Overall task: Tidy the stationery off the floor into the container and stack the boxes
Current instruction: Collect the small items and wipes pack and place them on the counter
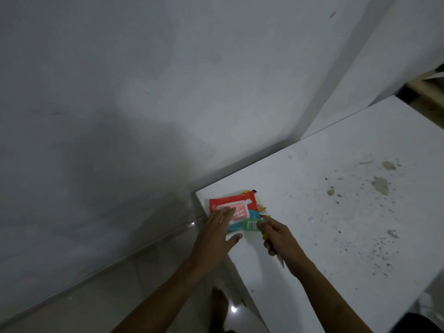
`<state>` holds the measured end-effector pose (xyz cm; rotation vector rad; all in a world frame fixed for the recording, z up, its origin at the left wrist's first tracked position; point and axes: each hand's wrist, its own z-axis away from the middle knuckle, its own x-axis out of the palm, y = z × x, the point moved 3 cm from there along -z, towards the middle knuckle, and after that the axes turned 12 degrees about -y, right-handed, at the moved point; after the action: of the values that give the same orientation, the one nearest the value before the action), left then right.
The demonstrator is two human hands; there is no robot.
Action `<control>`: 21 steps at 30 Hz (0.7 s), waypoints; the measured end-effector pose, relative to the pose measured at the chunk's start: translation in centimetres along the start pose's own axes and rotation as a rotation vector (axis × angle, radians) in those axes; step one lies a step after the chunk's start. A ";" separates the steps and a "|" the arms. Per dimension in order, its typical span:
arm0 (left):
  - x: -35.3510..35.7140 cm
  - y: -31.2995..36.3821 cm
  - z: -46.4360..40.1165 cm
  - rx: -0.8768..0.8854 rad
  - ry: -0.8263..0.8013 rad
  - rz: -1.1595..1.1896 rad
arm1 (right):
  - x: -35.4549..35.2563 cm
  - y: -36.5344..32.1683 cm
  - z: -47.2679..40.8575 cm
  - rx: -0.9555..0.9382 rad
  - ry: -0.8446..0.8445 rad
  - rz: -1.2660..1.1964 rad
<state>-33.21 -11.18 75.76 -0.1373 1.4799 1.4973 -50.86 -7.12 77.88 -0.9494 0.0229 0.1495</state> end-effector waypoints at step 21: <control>5.3 -3.8 -7.8 -0.173 -0.103 -0.480 | -3.6 0.7 -9.1 0.048 -0.041 0.324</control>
<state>-37.47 -15.51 67.57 -0.4776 1.1319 1.2146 -54.07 -14.57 72.34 -0.8900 0.1426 0.4653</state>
